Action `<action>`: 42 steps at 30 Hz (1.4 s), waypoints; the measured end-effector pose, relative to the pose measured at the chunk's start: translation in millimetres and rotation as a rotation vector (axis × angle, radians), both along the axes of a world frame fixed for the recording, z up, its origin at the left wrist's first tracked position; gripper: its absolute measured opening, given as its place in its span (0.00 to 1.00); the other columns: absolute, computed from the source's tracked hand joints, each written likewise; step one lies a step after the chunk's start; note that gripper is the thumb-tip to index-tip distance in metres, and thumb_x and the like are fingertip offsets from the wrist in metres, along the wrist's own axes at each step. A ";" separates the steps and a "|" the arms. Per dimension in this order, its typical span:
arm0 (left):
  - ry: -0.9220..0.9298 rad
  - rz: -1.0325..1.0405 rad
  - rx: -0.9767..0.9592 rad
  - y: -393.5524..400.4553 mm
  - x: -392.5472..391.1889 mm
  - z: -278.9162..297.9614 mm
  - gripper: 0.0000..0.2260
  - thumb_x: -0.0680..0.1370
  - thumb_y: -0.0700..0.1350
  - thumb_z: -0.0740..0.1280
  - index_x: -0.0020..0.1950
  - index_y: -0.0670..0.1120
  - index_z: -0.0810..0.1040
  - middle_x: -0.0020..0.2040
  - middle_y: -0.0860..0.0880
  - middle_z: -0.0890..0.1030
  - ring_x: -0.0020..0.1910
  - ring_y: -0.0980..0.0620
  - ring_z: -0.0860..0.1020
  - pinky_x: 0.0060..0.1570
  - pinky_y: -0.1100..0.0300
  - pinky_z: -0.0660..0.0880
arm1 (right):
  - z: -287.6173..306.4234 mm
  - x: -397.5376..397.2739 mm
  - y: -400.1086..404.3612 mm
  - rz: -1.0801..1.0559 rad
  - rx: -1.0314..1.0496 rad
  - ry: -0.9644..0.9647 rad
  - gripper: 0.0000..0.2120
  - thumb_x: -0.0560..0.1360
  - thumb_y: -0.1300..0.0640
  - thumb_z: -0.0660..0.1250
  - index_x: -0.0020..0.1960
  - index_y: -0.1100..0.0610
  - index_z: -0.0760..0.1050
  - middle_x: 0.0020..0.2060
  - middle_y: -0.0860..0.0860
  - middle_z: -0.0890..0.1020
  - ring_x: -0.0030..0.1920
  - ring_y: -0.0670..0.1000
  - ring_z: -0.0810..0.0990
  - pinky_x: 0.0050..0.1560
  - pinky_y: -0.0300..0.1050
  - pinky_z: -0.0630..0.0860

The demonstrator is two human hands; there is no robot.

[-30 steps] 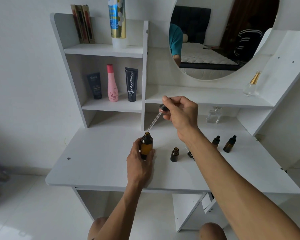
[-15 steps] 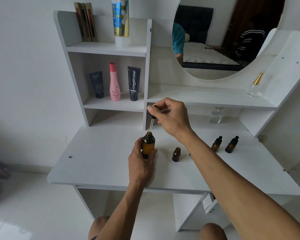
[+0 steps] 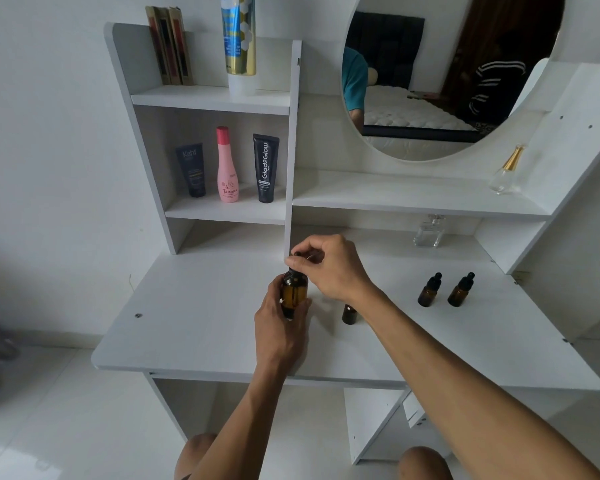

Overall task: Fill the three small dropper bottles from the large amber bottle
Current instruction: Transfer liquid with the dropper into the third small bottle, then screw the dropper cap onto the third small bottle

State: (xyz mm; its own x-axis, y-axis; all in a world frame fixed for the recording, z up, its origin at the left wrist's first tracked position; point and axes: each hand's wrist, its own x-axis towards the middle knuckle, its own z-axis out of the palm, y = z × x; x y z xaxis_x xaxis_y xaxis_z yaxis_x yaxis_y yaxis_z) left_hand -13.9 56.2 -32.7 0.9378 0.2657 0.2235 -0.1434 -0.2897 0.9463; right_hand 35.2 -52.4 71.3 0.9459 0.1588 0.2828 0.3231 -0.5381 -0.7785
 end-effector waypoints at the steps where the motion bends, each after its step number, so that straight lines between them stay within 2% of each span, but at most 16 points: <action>1: -0.001 -0.002 0.001 -0.2 -0.3 0.0 0.23 0.78 0.50 0.71 0.70 0.57 0.69 0.58 0.57 0.81 0.50 0.55 0.82 0.50 0.64 0.79 | 0.1 -0.1 0.1 -0.002 -0.008 -0.001 0.08 0.72 0.52 0.78 0.48 0.55 0.85 0.41 0.47 0.86 0.41 0.44 0.84 0.44 0.35 0.80; 5: 0.000 0.003 -0.004 -0.4 -0.3 0.6 0.22 0.78 0.51 0.71 0.70 0.58 0.69 0.58 0.57 0.80 0.50 0.55 0.82 0.51 0.61 0.80 | 2.1 -0.3 0.2 -0.002 -0.052 -0.009 0.09 0.73 0.51 0.77 0.48 0.55 0.85 0.42 0.47 0.86 0.40 0.42 0.82 0.42 0.32 0.77; 11: -0.013 0.008 0.010 -0.4 0.4 -0.4 0.22 0.78 0.51 0.71 0.70 0.58 0.69 0.57 0.57 0.80 0.50 0.55 0.82 0.52 0.61 0.80 | 3.2 -1.8 -0.5 -0.005 -0.061 -0.007 0.10 0.72 0.51 0.77 0.49 0.55 0.84 0.42 0.46 0.85 0.40 0.41 0.81 0.42 0.32 0.77; 14: -0.009 0.015 0.021 -0.3 1.2 0.0 0.23 0.78 0.50 0.71 0.70 0.58 0.68 0.56 0.59 0.80 0.49 0.55 0.82 0.50 0.65 0.79 | 3.2 -4.0 -3.6 -0.014 -0.019 0.026 0.13 0.72 0.49 0.78 0.52 0.53 0.83 0.43 0.45 0.83 0.39 0.41 0.80 0.42 0.30 0.77; 16: -0.002 0.017 0.036 0.4 0.7 0.9 0.23 0.77 0.49 0.71 0.71 0.57 0.68 0.55 0.59 0.79 0.48 0.55 0.82 0.46 0.71 0.75 | 3.2 -4.4 -7.9 -0.031 -0.003 0.032 0.15 0.71 0.47 0.77 0.53 0.53 0.82 0.44 0.46 0.84 0.41 0.42 0.81 0.43 0.30 0.77; 20: 0.006 0.028 0.074 0.8 -1.3 4.0 0.24 0.76 0.50 0.72 0.70 0.57 0.69 0.53 0.58 0.80 0.45 0.57 0.81 0.41 0.75 0.71 | 5.7 -6.0 -24.2 -0.123 0.042 0.019 0.12 0.74 0.46 0.74 0.51 0.54 0.83 0.43 0.45 0.84 0.44 0.42 0.83 0.44 0.30 0.77; 24: 0.010 0.050 0.118 -0.7 -3.7 6.9 0.26 0.77 0.52 0.72 0.72 0.55 0.67 0.56 0.57 0.79 0.45 0.56 0.81 0.42 0.70 0.70 | 5.0 -8.3 -51.2 -0.237 0.047 0.001 0.08 0.76 0.49 0.73 0.49 0.54 0.84 0.42 0.45 0.85 0.43 0.42 0.82 0.45 0.31 0.77; 27: 0.018 0.058 0.140 -1.0 -5.0 7.9 0.27 0.77 0.52 0.72 0.73 0.53 0.67 0.59 0.53 0.80 0.45 0.55 0.81 0.46 0.65 0.71 | -1.3 -9.8 -75.2 -0.324 0.025 -0.002 0.06 0.76 0.54 0.73 0.49 0.56 0.84 0.42 0.47 0.85 0.43 0.45 0.83 0.48 0.37 0.79; 31: 0.028 0.064 0.159 -1.2 -5.3 7.5 0.31 0.76 0.53 0.72 0.75 0.52 0.63 0.64 0.52 0.79 0.45 0.57 0.80 0.50 0.62 0.71 | -18.7 -13.5 -101.1 -0.428 -0.047 0.041 0.07 0.75 0.57 0.74 0.51 0.57 0.84 0.45 0.49 0.85 0.44 0.47 0.83 0.49 0.38 0.77; 33: 0.029 0.074 0.149 -2.2 -5.8 6.9 0.34 0.76 0.53 0.73 0.76 0.51 0.61 0.68 0.51 0.77 0.51 0.53 0.79 0.54 0.58 0.72 | -31.0 -15.5 -111.3 -0.439 -0.099 0.092 0.09 0.74 0.57 0.75 0.53 0.58 0.83 0.47 0.51 0.85 0.49 0.50 0.84 0.54 0.41 0.78; 35: 0.018 0.128 0.108 -3.5 -6.5 7.3 0.37 0.73 0.51 0.76 0.76 0.50 0.59 0.70 0.48 0.73 0.62 0.48 0.76 0.63 0.50 0.73 | -41.2 -20.5 -117.9 -0.432 -0.147 0.147 0.13 0.73 0.56 0.76 0.56 0.59 0.82 0.50 0.54 0.85 0.53 0.52 0.84 0.54 0.39 0.77; 37: -0.025 0.211 0.096 -5.2 -9.2 9.2 0.39 0.71 0.48 0.78 0.74 0.47 0.60 0.68 0.47 0.70 0.65 0.49 0.72 0.68 0.48 0.71 | -48.6 -27.7 -120.2 -0.426 -0.206 0.188 0.17 0.74 0.55 0.76 0.60 0.59 0.81 0.54 0.54 0.84 0.56 0.52 0.82 0.53 0.39 0.74; 39: -0.096 0.278 0.126 -8.1 -13.3 10.6 0.37 0.69 0.46 0.78 0.71 0.44 0.61 0.64 0.47 0.67 0.62 0.51 0.69 0.66 0.48 0.72 | -54.2 -33.9 -120.6 -0.425 -0.257 0.217 0.18 0.74 0.53 0.75 0.62 0.58 0.80 0.57 0.53 0.83 0.60 0.53 0.79 0.53 0.42 0.73; 42: -0.247 0.294 0.214 -13.1 -20.7 10.3 0.32 0.68 0.44 0.78 0.65 0.44 0.64 0.60 0.48 0.67 0.57 0.52 0.67 0.55 0.49 0.74 | -61.0 -36.8 -119.6 -0.431 -0.282 0.236 0.20 0.73 0.53 0.74 0.63 0.56 0.79 0.58 0.52 0.83 0.61 0.53 0.79 0.55 0.45 0.75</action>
State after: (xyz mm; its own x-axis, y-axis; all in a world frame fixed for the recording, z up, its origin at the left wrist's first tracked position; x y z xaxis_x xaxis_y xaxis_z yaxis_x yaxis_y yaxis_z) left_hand -34.7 43.1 -22.4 0.7407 0.4363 0.5109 -0.2405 -0.5379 0.8080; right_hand -1.6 -171.9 10.3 0.9745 -0.2168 0.0584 -0.1372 -0.7808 -0.6096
